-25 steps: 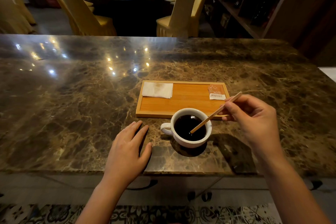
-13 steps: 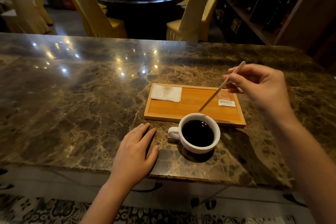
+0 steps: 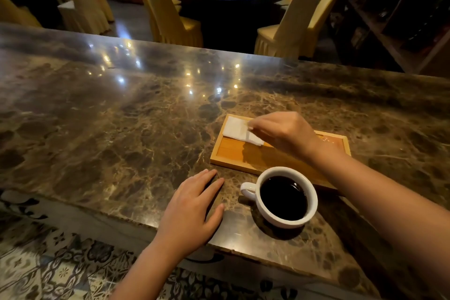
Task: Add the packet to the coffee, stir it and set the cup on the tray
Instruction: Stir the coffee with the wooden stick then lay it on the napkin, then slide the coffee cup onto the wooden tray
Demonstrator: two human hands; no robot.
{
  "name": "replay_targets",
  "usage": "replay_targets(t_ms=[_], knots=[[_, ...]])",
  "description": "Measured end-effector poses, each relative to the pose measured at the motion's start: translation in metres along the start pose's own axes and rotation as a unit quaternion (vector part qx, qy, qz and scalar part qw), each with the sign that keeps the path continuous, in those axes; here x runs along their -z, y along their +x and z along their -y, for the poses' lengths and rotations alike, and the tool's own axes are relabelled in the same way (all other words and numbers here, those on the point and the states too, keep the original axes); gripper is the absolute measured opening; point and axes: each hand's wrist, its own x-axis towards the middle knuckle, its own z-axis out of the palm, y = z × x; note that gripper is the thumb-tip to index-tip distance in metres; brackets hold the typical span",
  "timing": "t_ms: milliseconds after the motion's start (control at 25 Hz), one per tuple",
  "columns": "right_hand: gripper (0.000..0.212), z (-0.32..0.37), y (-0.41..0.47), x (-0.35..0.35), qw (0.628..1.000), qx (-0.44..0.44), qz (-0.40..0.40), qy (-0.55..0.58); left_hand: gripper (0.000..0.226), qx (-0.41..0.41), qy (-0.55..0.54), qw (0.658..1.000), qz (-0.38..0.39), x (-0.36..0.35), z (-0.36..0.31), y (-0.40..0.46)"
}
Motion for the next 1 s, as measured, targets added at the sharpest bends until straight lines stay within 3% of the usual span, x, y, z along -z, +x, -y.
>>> replay_targets(t_ms=[320,640,800,1000], knots=[[0.023,-0.003,0.005,-0.013,0.975,0.167,0.142,0.025,0.051,0.006,0.011,1.000,0.003,-0.001,0.001,0.000],[0.029,0.001,0.000,-0.017,0.966,0.141,0.214,0.032,0.050,0.005,0.010,1.000,0.007,-0.001,0.000,0.000],[0.024,0.002,-0.004,0.005,0.973,0.034,0.227,-0.009,0.050,-0.001,0.005,1.000,0.003,0.000,0.000,0.001],[0.019,0.027,-0.041,0.059,0.952,-0.242,0.172,-0.080,0.051,-0.011,0.000,1.000,-0.002,-0.003,0.001,0.001]])
